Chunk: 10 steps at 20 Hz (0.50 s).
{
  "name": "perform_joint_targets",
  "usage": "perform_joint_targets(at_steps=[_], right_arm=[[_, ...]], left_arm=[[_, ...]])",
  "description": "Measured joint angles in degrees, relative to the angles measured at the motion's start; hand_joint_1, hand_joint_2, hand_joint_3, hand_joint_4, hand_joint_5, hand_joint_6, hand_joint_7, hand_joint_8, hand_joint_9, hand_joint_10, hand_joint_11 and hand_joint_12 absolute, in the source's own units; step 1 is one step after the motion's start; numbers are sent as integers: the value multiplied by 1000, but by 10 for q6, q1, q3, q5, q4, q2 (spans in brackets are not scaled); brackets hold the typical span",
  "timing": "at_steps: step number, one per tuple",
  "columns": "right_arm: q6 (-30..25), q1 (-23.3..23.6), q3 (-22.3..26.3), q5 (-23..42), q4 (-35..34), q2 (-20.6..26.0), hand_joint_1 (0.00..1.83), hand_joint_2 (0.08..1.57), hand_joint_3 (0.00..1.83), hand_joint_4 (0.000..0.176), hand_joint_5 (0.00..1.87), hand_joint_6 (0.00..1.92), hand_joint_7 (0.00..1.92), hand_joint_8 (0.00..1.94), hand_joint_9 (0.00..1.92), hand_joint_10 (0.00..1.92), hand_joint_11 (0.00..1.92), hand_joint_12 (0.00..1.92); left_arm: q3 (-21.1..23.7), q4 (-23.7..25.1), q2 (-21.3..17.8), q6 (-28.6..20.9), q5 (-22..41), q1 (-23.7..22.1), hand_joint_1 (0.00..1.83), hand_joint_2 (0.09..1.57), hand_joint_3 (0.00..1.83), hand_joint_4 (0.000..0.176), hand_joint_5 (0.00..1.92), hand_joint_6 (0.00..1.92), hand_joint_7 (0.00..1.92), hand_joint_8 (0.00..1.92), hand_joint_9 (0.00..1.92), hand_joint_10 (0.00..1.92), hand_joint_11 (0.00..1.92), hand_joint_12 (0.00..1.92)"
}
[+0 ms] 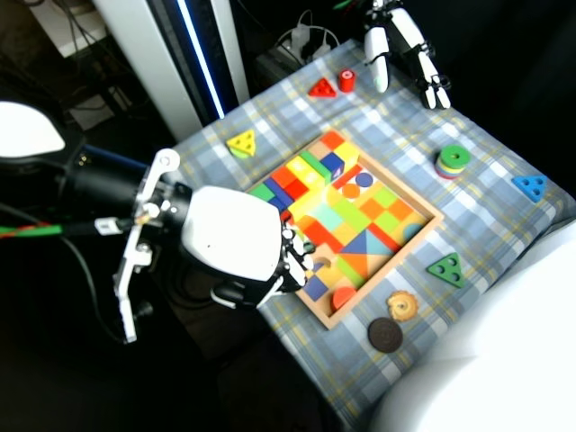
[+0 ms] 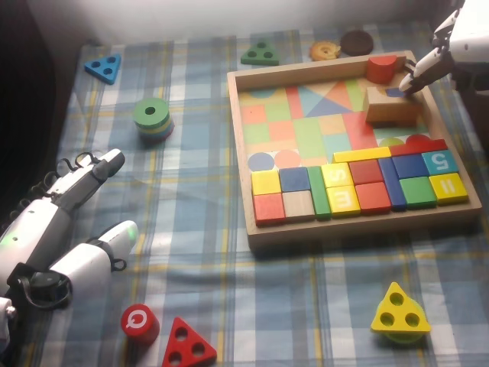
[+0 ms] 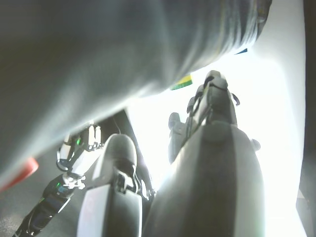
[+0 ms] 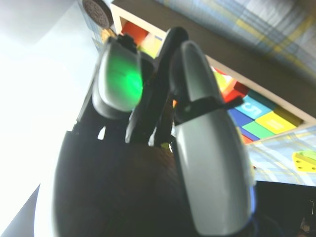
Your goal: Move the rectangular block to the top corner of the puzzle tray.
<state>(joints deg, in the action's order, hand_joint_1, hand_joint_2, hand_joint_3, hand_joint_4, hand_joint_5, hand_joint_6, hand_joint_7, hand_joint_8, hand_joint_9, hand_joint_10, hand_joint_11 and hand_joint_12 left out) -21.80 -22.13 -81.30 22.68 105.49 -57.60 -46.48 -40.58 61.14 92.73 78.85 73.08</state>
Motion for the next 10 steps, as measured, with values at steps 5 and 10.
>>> perform_joint_targets(at_steps=[5, 10], right_arm=[[0, 9, 14, -11, -9, 4, 1508, 1202, 0, 9, 533, 1, 1176, 1941, 1386, 1921, 1456, 1921], [0, 41, 59, -10, -14, 46, 1467, 1201, 0, 76, 501, 3, 1208, 1941, 1465, 1921, 1565, 1921]], left_arm=[[0, 0, 0, -1, 0, 0, 656, 1353, 1, 89, 240, 1, 51, 2, 5, 1, 0, 0], [0, -2, 0, -2, 1, 2, 670, 1347, 0, 84, 250, 2, 61, 2, 18, 3, 0, 0]])
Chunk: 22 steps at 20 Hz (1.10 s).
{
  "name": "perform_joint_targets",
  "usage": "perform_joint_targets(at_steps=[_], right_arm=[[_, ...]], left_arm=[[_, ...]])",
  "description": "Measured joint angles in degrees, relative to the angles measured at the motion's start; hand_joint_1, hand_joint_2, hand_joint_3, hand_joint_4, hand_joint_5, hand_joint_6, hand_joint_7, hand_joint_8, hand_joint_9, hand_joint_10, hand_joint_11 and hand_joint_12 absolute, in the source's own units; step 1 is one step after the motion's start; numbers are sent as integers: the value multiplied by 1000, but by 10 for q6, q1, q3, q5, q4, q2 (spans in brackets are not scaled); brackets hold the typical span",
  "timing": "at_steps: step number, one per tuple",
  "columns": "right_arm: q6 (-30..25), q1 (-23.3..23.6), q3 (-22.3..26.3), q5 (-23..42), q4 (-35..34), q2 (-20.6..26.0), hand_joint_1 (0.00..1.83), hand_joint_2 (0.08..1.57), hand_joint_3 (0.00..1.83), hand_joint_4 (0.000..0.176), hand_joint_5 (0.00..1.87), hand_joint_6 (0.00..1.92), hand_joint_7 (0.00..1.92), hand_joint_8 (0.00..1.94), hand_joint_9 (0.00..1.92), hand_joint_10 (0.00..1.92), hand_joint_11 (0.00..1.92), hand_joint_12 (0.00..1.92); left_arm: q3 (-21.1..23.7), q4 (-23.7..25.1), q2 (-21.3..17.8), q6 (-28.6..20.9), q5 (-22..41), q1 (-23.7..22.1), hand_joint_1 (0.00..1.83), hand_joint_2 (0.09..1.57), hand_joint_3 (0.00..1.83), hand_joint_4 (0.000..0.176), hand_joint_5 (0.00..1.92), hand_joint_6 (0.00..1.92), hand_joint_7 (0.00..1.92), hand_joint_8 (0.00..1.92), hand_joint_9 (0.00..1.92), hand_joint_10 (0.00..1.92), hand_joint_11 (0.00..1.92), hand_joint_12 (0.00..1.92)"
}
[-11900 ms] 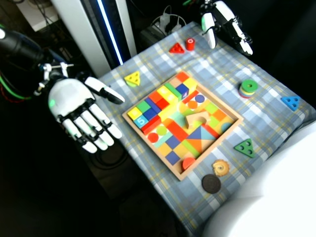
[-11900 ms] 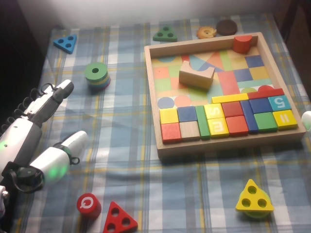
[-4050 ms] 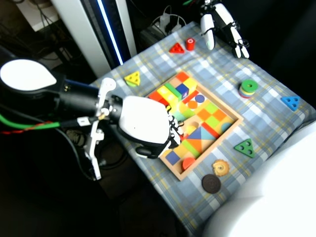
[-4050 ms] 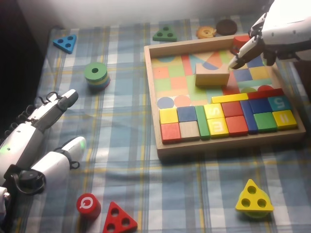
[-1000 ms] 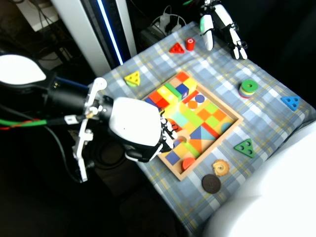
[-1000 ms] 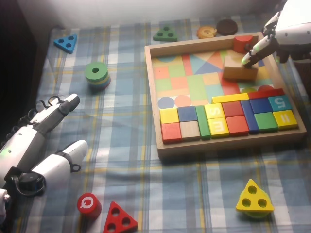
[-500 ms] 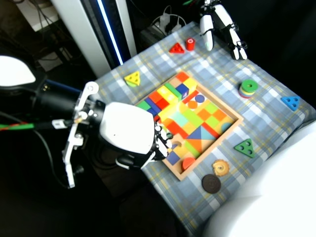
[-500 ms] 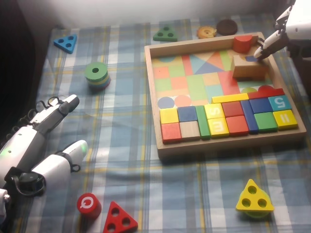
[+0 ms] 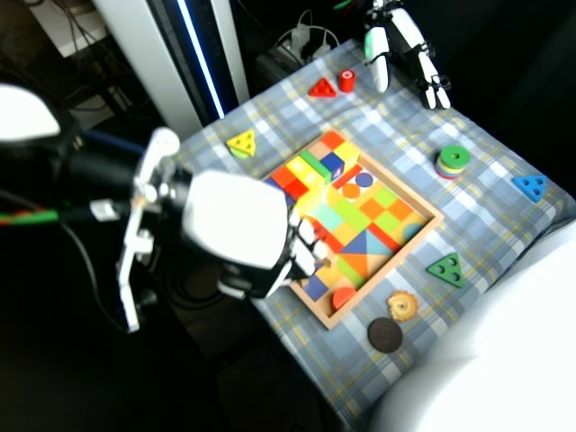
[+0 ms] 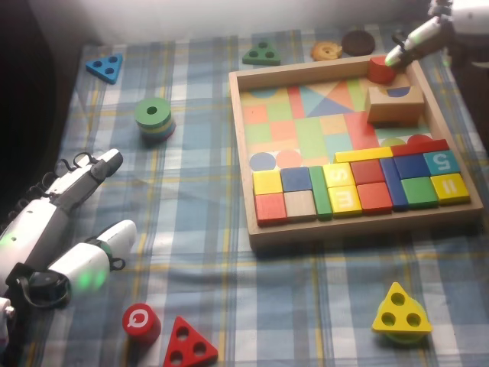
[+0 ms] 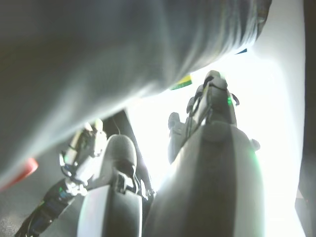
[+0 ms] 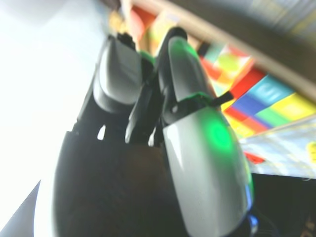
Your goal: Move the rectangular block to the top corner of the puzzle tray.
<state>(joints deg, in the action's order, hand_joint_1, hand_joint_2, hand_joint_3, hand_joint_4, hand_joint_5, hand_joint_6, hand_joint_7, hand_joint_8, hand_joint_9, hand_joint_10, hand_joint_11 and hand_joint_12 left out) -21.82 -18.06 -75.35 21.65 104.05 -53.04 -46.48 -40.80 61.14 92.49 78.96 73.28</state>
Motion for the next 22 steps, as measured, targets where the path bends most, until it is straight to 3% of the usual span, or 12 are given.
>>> perform_joint_targets(at_steps=[2, 4, 5, 11, 12, 13, 15, 16, 17, 19, 21, 22], right_arm=[[0, -1, 17, 2, 5, 17, 1499, 1203, 0, 78, 484, 1, 1165, 1941, 1440, 1921, 1545, 1921], [0, -2, 28, -4, 3, 24, 1454, 1231, 7, 87, 479, 1, 1096, 1941, 1383, 1921, 1498, 1921], [0, -12, 32, -4, 2, 23, 1471, 1228, 4, 69, 477, 1, 1091, 1941, 1380, 1921, 1475, 1921], [0, -44, 32, 1, -21, 12, 1491, 1218, 0, 76, 489, 3, 1137, 1941, 1396, 1921, 1490, 1921], [0, -48, 32, -1, -24, 11, 1496, 1217, 0, 38, 507, 8, 1198, 1941, 1423, 1921, 1512, 1921], [0, -50, 30, -3, -25, 7, 1484, 1219, 0, 48, 524, 10, 1201, 1941, 1414, 1921, 1505, 1921], [0, -59, 23, -5, -24, -3, 1478, 1222, 1, 45, 557, 11, 1189, 1941, 1401, 1921, 1508, 1921], [0, -65, 17, -2, -24, -10, 1466, 1230, 4, 65, 554, 6, 1179, 1941, 1394, 1921, 1509, 1921], [0, -66, 10, 0, -24, -18, 1502, 1215, 0, 54, 560, 5, 1137, 1941, 1365, 1921, 1489, 1921], [1, -72, -6, -3, -26, -30, 1518, 1193, 0, 42, 564, 2, 1084, 1941, 1309, 1921, 1426, 1921], [1, -78, -23, -7, -24, -39, 1537, 1192, 0, 28, 545, 2, 1113, 1941, 1330, 1921, 1436, 1921], [1, -78, -30, -6, -24, -43, 1528, 1195, 0, 52, 549, 2, 1149, 1941, 1351, 1921, 1457, 1921]], left_arm=[[0, 0, 0, 0, -1, 0, 683, 1344, 0, 88, 253, 3, 67, 3, 18, 2, 0, 0], [0, 3, 0, -1, -1, 0, 687, 1341, 0, 112, 239, 0, 57, 0, 14, 0, 0, 0], [0, 3, 0, -2, 0, 0, 701, 1339, 0, 101, 244, 2, 58, 0, 17, 1, 0, 0], [0, -1, 0, -4, 0, 0, 700, 1346, 1, 94, 253, 2, 62, 2, 21, 1, 0, 0], [0, 0, 0, -4, 1, 0, 682, 1351, 3, 92, 250, 0, 57, 1, 15, 1, 0, 0], [0, 1, 0, -4, 1, 0, 697, 1348, 1, 80, 263, 4, 69, 4, 25, 4, 0, 0], [0, 1, 0, -4, 1, 0, 672, 1357, 4, 89, 252, 0, 60, 2, 15, 0, 0, 0], [0, -1, 0, -4, 1, 0, 697, 1350, 0, 87, 257, 2, 59, 2, 15, 0, 0, 0], [0, -2, 0, -4, 2, 0, 715, 1348, 0, 98, 245, 0, 51, 0, 2, 0, 0, 0], [0, 1, 0, -4, 2, 0, 732, 1350, 0, 74, 258, 5, 55, 2, 7, 3, 0, 0], [0, -1, 0, -4, 2, 0, 712, 1350, 0, 80, 262, 5, 65, 5, 20, 7, 0, 0], [0, -1, 0, -4, 2, 0, 713, 1348, 0, 83, 256, 2, 61, 3, 15, 5, 0, 0]])
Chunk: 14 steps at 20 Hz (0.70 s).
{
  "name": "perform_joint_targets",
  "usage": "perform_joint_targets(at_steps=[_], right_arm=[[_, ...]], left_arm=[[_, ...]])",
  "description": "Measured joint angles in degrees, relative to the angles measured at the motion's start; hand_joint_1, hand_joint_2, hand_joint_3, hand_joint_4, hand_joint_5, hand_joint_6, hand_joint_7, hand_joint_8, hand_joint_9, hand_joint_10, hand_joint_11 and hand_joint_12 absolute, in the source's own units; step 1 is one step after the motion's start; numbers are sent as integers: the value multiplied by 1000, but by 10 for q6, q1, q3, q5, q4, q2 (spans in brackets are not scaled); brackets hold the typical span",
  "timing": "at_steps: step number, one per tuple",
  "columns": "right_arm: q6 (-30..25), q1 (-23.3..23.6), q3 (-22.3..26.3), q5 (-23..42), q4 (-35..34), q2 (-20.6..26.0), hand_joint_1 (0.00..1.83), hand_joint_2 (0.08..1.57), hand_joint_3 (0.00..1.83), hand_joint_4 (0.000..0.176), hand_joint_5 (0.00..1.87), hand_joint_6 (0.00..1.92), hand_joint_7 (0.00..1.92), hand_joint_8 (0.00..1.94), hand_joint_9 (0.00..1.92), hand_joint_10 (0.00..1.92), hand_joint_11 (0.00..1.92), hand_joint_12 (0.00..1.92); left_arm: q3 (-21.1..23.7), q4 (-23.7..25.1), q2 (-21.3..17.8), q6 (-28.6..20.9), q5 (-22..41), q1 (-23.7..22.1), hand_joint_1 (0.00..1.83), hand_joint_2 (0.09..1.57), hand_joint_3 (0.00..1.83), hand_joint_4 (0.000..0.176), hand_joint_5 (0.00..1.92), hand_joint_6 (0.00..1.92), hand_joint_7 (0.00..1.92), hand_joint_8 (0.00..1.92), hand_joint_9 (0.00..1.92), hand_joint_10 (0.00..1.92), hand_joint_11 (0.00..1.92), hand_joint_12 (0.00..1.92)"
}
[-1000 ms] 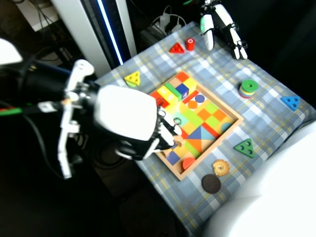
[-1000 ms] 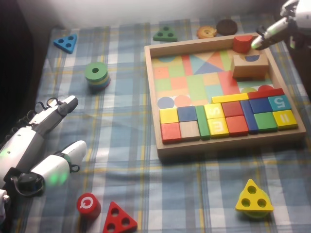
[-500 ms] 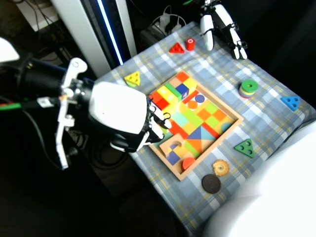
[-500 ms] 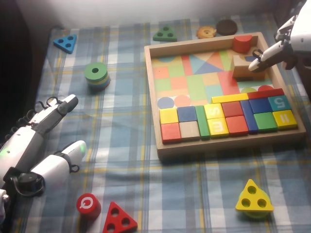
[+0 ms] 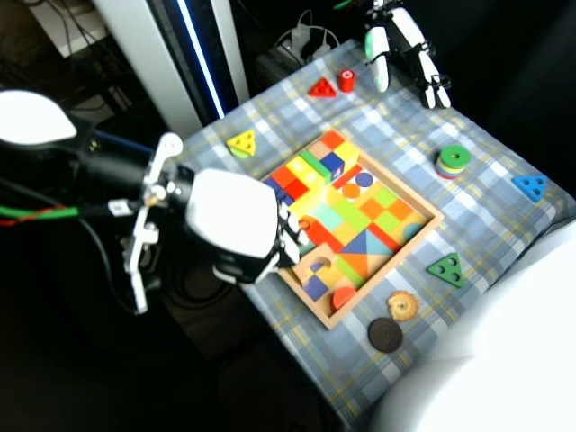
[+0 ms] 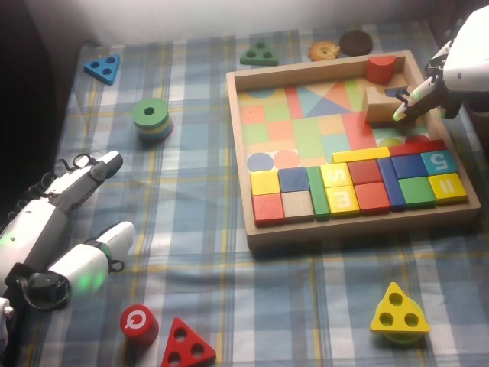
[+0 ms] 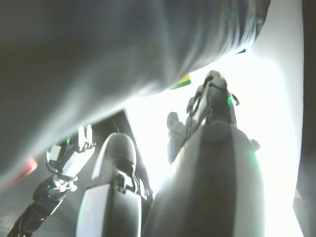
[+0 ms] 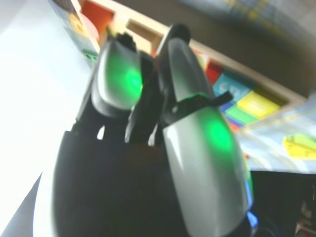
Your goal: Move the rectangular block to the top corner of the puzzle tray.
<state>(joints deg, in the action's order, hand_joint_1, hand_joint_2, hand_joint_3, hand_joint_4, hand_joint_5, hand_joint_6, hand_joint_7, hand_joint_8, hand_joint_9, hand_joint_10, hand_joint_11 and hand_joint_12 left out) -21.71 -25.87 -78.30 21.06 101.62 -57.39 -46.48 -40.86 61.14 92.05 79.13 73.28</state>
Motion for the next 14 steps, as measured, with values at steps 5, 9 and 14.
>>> perform_joint_targets(at_steps=[5, 9, 14], right_arm=[[0, -2, -31, 1, -5, -21, 1490, 1201, 0, 31, 508, 1, 1123, 1941, 1336, 1921, 1438, 1921], [1, -5, -55, 0, -20, -40, 1489, 1208, 2, 18, 452, 0, 1130, 1941, 1336, 1921, 1433, 1921], [1, -12, -87, -3, -47, -62, 1480, 1209, 0, 47, 373, 2, 1172, 1941, 1368, 1921, 1475, 1921]], left_arm=[[0, -1, 0, 0, 0, 0, 730, 1343, 0, 77, 265, 4, 67, 3, 10, 3, 0, 0], [0, 1, 0, 0, 1, 0, 684, 1346, 1, 99, 260, 0, 70, 2, 26, 6, 0, 0], [0, 1, 0, 0, 1, 0, 657, 1357, 3, 88, 255, 3, 67, 1, 16, 1, 0, 0]])
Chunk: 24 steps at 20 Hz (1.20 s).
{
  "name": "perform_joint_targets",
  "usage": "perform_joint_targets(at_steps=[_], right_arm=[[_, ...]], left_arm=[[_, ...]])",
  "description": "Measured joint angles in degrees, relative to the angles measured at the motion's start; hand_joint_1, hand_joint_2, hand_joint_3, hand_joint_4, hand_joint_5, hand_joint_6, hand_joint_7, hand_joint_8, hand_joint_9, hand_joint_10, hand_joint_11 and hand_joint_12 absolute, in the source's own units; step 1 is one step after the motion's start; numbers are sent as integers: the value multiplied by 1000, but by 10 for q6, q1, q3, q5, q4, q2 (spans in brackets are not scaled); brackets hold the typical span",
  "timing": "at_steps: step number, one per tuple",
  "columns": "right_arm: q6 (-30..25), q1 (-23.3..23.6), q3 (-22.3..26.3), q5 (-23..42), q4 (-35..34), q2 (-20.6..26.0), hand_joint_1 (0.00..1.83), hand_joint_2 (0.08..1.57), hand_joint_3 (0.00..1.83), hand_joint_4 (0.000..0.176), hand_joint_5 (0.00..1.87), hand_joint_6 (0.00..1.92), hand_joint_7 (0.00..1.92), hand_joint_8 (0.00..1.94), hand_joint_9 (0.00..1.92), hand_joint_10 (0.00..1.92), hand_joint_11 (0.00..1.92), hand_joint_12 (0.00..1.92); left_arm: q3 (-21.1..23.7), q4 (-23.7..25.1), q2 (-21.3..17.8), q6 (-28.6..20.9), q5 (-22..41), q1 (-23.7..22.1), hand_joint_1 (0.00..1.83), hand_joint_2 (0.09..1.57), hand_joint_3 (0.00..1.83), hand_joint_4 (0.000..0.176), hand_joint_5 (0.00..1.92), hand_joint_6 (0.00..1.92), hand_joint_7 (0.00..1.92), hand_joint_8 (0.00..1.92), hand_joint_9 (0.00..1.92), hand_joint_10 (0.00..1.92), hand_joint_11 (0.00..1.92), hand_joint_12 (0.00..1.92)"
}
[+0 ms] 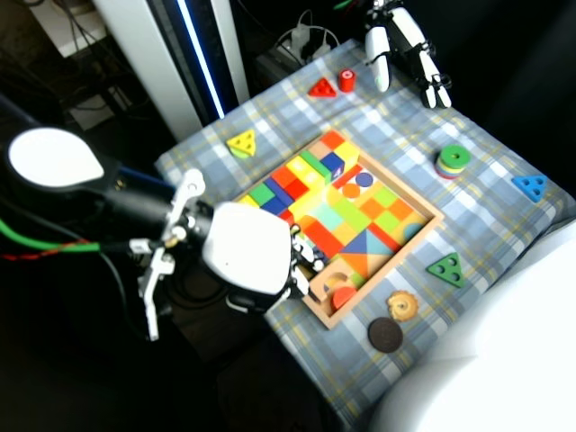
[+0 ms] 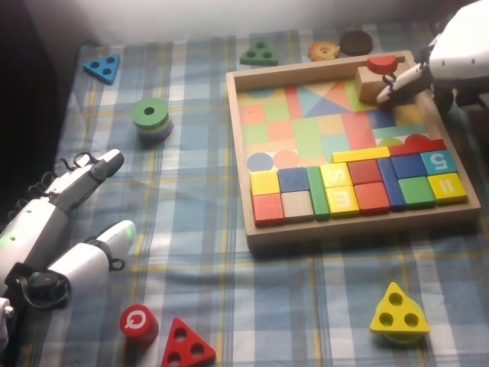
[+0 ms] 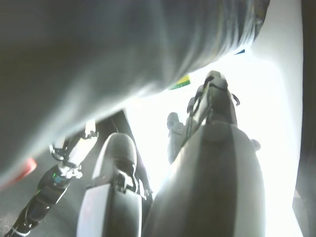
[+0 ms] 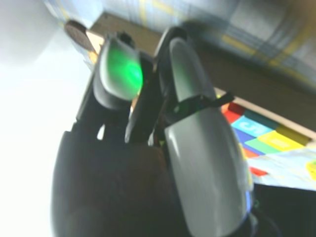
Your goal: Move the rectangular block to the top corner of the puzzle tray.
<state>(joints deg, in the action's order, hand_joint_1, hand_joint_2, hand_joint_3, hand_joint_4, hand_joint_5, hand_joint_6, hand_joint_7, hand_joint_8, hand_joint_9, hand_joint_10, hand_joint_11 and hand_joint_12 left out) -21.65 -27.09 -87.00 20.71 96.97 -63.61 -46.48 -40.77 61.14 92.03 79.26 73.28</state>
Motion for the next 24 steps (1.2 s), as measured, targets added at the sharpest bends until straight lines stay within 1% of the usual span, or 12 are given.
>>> perform_joint_targets(at_steps=[2, 4, 5, 7, 8, 9, 12, 15, 19, 22, 23, 24], right_arm=[[0, 0, -2, -1, -3, -1, 1503, 1206, 0, 56, 346, 2, 1191, 1941, 1397, 1921, 1502, 1921], [0, 0, -4, -1, -4, -2, 1535, 1190, 0, 32, 336, 1, 1147, 1941, 1368, 1921, 1460, 1921], [0, 0, -5, -3, -4, -3, 1503, 1190, 0, 38, 318, 2, 1108, 1941, 1323, 1921, 1411, 1921], [1, 0, -11, -9, -5, -7, 1508, 1194, 0, 31, 293, 0, 1091, 1941, 1313, 1921, 1405, 1921], [2, 0, -12, -11, -5, -8, 1514, 1191, 0, 3, 295, 2, 1156, 1941, 1374, 1921, 1450, 1921], [4, 0, -12, -13, -5, -9, 1501, 1197, 0, 0, 282, 1, 1165, 1941, 1379, 1921, 1433, 1921], [6, 0, -15, -10, -5, -12, 1551, 1184, 0, 0, 287, 6, 1174, 1941, 1389, 1921, 1445, 1921], [6, 0, -16, -11, -5, -12, 1554, 1183, 0, 0, 299, 4, 1148, 1941, 1356, 1921, 1427, 1921], [7, 0, -5, -15, -18, -2, 1559, 1186, 0, 0, 320, 2, 1166, 1941, 1352, 1921, 1376, 1921], [75, 0, 35, -19, -91, 30, 1543, 1195, 3, 11, 322, 1, 1111, 1941, 1309, 1921, 1413, 1921], [87, 0, 42, -22, -103, 37, 1548, 1198, 4, 2, 323, 1, 1150, 1941, 1337, 1921, 1451, 1921], [93, 1, 53, -25, -111, 46, 1530, 1210, 8, 0, 324, 1, 1166, 1941, 1353, 1921, 1463, 1921]], left_arm=[[0, 0, 0, 0, 0, 0, 666, 1352, 0, 102, 253, 1, 69, 1, 20, 2, 0, 0], [0, -1, 0, -1, 0, 0, 693, 1347, 0, 96, 260, 2, 70, 1, 16, 0, 0, 0], [0, 0, 0, -2, 0, 0, 674, 1349, 0, 101, 258, 1, 68, 0, 18, 1, 0, 0], [0, -1, 0, -2, 0, 0, 677, 1350, 0, 98, 256, 0, 68, 1, 23, 2, 0, 0], [0, -1, 0, -2, 0, 0, 665, 1356, 2, 92, 257, 0, 72, 2, 21, 1, 0, 0], [0, -1, 0, -2, 0, 0, 662, 1356, 2, 90, 262, 2, 70, 1, 15, 0, 0, 0], [0, 0, 0, -2, 0, 0, 691, 1345, 0, 102, 255, 0, 63, 0, 4, 0, 0, 0], [0, 0, 0, -2, 0, 0, 686, 1341, 0, 85, 268, 4, 76, 4, 19, 6, 0, 0], [0, -1, 0, -2, 0, 0, 695, 1346, 0, 91, 259, 1, 63, 0, 19, 3, 0, 0], [0, 0, 0, -2, -1, 4, 691, 1350, 1, 76, 263, 2, 72, 3, 15, 1, 0, 0], [0, 0, 0, -3, -2, 5, 677, 1349, 1, 89, 258, 0, 64, 0, 12, 0, 0, 0], [0, -1, 0, -3, -1, 5, 695, 1346, 0, 90, 265, 2, 60, 0, 7, 0, 0, 0]])
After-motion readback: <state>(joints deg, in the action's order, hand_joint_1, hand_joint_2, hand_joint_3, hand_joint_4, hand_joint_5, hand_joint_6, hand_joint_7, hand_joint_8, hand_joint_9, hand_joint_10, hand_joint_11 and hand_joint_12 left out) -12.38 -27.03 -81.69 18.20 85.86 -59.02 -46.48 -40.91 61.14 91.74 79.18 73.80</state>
